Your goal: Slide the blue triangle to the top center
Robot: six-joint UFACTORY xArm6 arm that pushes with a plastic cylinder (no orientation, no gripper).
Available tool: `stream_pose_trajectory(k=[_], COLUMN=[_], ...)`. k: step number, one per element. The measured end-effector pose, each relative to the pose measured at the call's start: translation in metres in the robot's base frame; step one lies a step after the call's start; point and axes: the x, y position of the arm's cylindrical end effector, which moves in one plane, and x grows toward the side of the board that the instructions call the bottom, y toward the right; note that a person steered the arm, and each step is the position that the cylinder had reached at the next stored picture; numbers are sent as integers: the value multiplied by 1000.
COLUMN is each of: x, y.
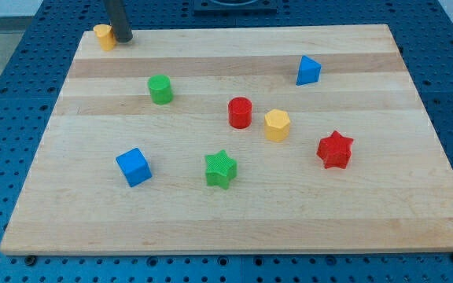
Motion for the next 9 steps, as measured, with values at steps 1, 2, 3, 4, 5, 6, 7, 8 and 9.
stream_pose_trajectory(k=[1,2,3,4,5,6,7,8,9], x=[0,7,18,24,51,89,124,144,148], y=[0,8,20,72,118,151,194,251,317])
